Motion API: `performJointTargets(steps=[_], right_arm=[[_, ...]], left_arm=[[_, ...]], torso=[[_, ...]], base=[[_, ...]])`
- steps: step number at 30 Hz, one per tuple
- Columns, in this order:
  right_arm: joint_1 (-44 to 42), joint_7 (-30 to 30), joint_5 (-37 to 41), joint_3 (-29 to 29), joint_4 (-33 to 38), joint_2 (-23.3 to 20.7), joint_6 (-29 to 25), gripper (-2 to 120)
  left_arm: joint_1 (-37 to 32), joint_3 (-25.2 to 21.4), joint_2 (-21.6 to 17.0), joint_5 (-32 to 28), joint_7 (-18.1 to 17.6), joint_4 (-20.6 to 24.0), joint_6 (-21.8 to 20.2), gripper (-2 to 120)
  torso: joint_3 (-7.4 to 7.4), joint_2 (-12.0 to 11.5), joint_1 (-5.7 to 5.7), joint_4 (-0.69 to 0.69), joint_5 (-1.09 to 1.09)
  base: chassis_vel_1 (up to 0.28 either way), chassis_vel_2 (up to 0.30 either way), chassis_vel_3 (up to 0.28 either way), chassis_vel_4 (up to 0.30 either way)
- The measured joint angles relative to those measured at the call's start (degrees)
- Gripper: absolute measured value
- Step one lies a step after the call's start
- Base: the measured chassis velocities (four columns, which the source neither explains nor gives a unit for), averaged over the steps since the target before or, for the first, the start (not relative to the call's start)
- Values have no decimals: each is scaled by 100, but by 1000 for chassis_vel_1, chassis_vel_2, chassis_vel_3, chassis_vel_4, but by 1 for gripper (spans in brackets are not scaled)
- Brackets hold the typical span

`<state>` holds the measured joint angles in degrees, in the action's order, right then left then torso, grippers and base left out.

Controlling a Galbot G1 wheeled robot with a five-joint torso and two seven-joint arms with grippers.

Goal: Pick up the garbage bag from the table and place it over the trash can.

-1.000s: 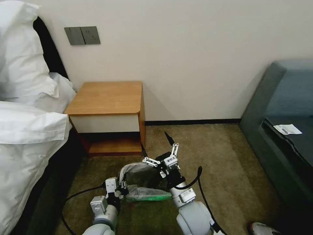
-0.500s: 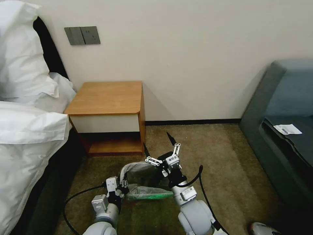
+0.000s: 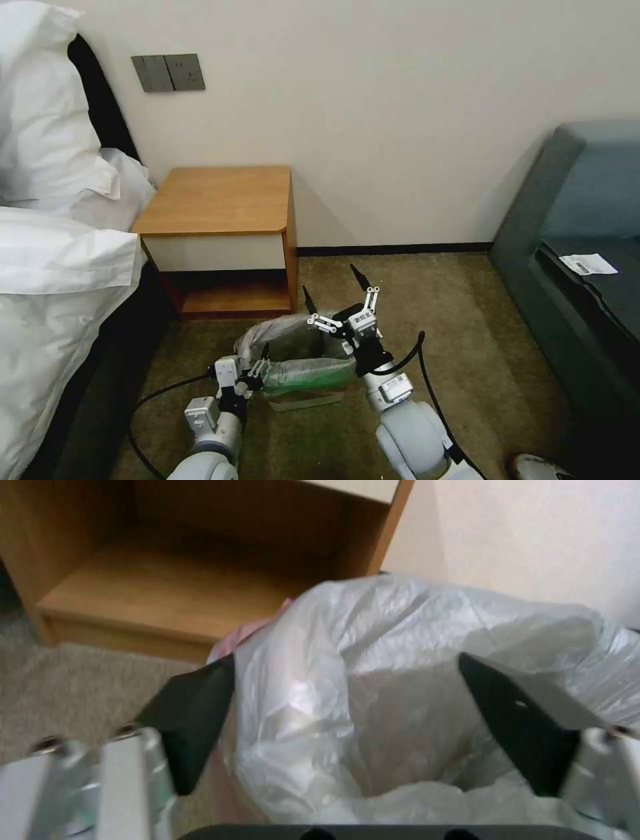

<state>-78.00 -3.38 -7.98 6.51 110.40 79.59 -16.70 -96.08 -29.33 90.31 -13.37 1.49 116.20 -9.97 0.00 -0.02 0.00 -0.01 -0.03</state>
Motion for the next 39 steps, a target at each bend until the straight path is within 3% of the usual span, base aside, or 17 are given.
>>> performJointTargets(steps=[4,9,11,12,15,19,22,31,39], right_arm=[[-3,-5,7,102,-52,28,-6,100],[-5,-13,62,231,-134,46,2,100],[-29,-50,178,281,-169,39,108,100],[-29,-50,178,281,-169,39,108,100],[-20,-111,399,344,-310,20,260,100],[29,-194,526,400,-430,18,346,100],[132,-577,816,415,-683,30,475,100],[144,-319,958,629,-1184,-29,24,100],[130,-267,1147,640,-1181,-33,-15,100]], left_arm=[[6,-37,-79,-1,77,-46,287,98],[8,-71,-156,5,229,-74,766,100],[71,-94,-176,2,415,-163,1376,100],[71,-94,-176,2,415,-163,1376,100],[317,-137,-182,-78,696,-389,2216,100],[398,-155,-215,-174,716,-419,2379,100],[467,-182,-257,-218,720,-421,2536,100],[659,-204,-286,-290,611,-520,2636,100],[712,-189,-243,-312,523,-557,2643,100]], torso=[[0,0,0,0,0],[0,0,0,0,0],[0,0,0,0,0],[0,0,0,0,0],[0,0,0,-1,0],[0,0,0,-1,0],[0,0,0,0,0],[0,0,0,0,0],[0,0,0,0,0]], base=[[0,0,0,0],[0,0,0,0],[0,0,0,0],[0,0,0,0],[0,0,0,0],[0,0,0,0],[0,0,0,0],[0,0,0,0],[0,0,0,0]])
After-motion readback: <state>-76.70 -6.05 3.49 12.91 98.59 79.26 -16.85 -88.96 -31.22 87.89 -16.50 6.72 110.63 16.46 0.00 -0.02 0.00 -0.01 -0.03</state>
